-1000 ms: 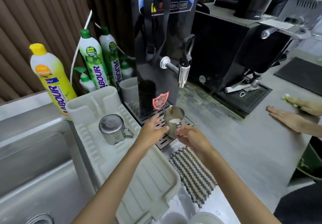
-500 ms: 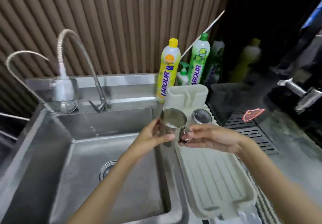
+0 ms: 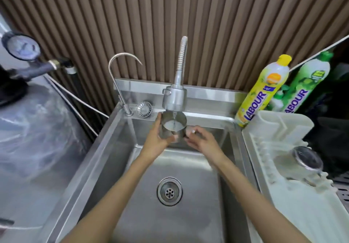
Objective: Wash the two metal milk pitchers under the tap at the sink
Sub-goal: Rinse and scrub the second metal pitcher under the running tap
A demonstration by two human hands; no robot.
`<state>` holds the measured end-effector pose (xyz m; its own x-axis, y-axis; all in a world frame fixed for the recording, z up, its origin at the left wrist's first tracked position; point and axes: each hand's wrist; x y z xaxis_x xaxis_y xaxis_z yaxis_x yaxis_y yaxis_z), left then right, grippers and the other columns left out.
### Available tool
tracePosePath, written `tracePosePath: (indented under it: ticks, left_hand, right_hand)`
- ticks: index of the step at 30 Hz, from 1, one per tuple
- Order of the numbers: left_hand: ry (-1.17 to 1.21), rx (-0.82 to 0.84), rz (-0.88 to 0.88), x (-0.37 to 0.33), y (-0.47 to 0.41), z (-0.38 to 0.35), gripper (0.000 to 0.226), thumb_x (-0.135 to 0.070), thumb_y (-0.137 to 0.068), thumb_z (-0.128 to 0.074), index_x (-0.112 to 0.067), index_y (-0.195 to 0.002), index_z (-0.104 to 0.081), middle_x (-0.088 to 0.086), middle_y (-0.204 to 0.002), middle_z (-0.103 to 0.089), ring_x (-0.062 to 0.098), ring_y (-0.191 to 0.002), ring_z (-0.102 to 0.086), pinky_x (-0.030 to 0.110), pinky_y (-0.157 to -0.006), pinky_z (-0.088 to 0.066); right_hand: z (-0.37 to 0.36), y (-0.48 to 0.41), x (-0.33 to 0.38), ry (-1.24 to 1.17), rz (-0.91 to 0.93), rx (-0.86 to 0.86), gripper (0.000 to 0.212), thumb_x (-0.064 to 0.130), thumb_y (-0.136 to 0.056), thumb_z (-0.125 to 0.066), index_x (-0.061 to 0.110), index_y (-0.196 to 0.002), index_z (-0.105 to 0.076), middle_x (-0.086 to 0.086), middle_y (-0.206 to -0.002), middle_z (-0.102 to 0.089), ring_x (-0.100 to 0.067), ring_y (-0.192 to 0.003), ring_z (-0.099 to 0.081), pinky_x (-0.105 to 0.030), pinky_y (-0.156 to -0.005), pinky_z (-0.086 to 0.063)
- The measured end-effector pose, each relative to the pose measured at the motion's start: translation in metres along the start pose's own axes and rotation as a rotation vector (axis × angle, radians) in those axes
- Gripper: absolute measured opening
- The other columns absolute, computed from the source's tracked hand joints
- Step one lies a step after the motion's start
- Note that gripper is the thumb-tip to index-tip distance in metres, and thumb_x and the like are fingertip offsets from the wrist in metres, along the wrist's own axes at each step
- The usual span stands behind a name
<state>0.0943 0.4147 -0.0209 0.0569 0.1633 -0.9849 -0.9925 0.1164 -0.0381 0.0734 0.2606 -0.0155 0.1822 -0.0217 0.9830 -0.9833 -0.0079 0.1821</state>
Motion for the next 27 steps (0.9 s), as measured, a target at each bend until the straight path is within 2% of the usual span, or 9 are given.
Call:
tracePosePath:
  ticks: [2,4,6,11,15,18,20,24,27]
  left_hand:
    - [-0.088,-0.037,-0.131,-0.001,0.002,0.010,0.083,-0.027,-0.064,-0.076,-0.040,-0.131,-0.031,-0.015,-0.127,-0.047,-0.008,-0.115,-0.047,0.005,-0.093,-0.033]
    - [-0.203,-0.079,-0.178,-0.002,0.007,0.017,0.087,-0.022,-0.069,-0.081,-0.030,-0.139,-0.030,-0.008,-0.129,-0.043,0.002,-0.118,-0.045,0.002,-0.095,-0.031]
    - [-0.348,-0.173,-0.192,-0.004,0.013,0.019,0.093,-0.042,-0.066,-0.080,-0.021,-0.143,-0.034,-0.003,-0.124,-0.045,0.008,-0.113,-0.047,0.009,-0.096,-0.036]
    - [-0.401,-0.311,-0.002,-0.001,0.028,0.001,0.095,-0.083,-0.053,-0.057,-0.032,-0.134,-0.049,-0.002,-0.096,-0.053,0.017,-0.097,-0.058,0.033,-0.090,-0.048]
    - [-0.144,-0.203,0.052,0.001,0.024,-0.011,0.047,-0.059,-0.065,-0.074,-0.031,-0.101,-0.063,-0.011,-0.087,-0.070,-0.003,-0.082,-0.065,0.016,-0.077,-0.049]
    - [0.060,-0.072,0.038,0.001,0.014,-0.015,0.048,-0.022,-0.073,-0.079,-0.027,-0.116,-0.058,-0.009,-0.097,-0.074,-0.004,-0.093,-0.066,0.013,-0.084,-0.047]
    - [0.201,-0.057,0.019,0.004,0.007,-0.017,0.071,-0.008,-0.072,-0.079,-0.021,-0.134,-0.047,-0.004,-0.113,-0.070,0.006,-0.109,-0.063,0.026,-0.099,-0.047]
    - [0.224,-0.177,-0.060,0.008,-0.002,-0.015,0.094,0.000,-0.066,-0.080,-0.019,-0.144,-0.033,0.003,-0.137,-0.053,0.013,-0.127,-0.050,0.034,-0.110,-0.038]
    - [-0.012,-0.253,-0.232,0.008,0.003,-0.011,0.087,-0.009,-0.063,-0.078,-0.013,-0.141,-0.040,0.002,-0.141,-0.047,0.013,-0.131,-0.044,0.030,-0.110,-0.036]
  right_hand:
    - [-0.014,-0.002,-0.006,-0.083,0.062,-0.010,0.006,0.009,-0.092,-0.054,0.009,-0.090,-0.059,-0.015,-0.105,-0.062,-0.022,-0.096,-0.062,-0.023,-0.084,-0.054]
    - [-0.022,-0.001,-0.009,-0.153,0.082,-0.031,0.006,0.011,-0.092,-0.054,0.007,-0.091,-0.057,-0.015,-0.101,-0.066,-0.021,-0.087,-0.067,-0.024,-0.082,-0.056]
    - [-0.024,0.001,-0.007,-0.158,0.069,-0.065,0.009,0.014,-0.093,-0.054,0.005,-0.093,-0.057,-0.013,-0.092,-0.069,-0.019,-0.073,-0.071,-0.026,-0.075,-0.059]
    - [-0.011,0.004,0.011,0.244,0.064,-0.189,0.024,0.032,-0.088,-0.061,0.008,-0.088,-0.060,-0.012,-0.082,-0.072,-0.032,-0.056,-0.069,-0.048,-0.067,-0.058]
    - [-0.002,0.012,0.039,0.742,0.169,-0.280,0.028,0.043,-0.089,-0.054,0.018,-0.078,-0.048,-0.004,-0.076,-0.071,-0.028,-0.064,-0.069,-0.041,-0.072,-0.052]
    - [-0.003,0.019,0.047,0.912,0.248,-0.304,0.021,0.037,-0.092,-0.052,0.019,-0.083,-0.045,-0.001,-0.077,-0.062,-0.024,-0.071,-0.054,-0.030,-0.058,-0.036]
    - [-0.002,0.017,0.043,0.828,0.278,-0.299,0.019,0.031,-0.092,-0.054,0.014,-0.084,-0.049,-0.003,-0.084,-0.064,-0.023,-0.073,-0.055,-0.027,-0.057,-0.037]
    - [-0.001,0.004,0.018,0.281,0.222,-0.110,0.012,0.015,-0.091,-0.056,0.006,-0.084,-0.054,0.013,-0.112,-0.064,0.011,-0.097,-0.059,-0.016,-0.087,-0.043]
    - [-0.007,0.001,-0.008,-0.008,0.175,-0.020,0.013,0.014,-0.092,-0.055,0.008,-0.081,-0.053,0.007,-0.115,-0.065,-0.011,-0.110,-0.060,-0.034,-0.101,-0.046]
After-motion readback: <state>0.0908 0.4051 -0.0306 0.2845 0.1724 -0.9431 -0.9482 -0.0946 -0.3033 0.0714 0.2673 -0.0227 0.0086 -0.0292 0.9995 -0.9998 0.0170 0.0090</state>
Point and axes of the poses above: each hand's wrist, its own y-axis away from the middle knuckle, its own z-axis out of the back of the hand, x = y × z
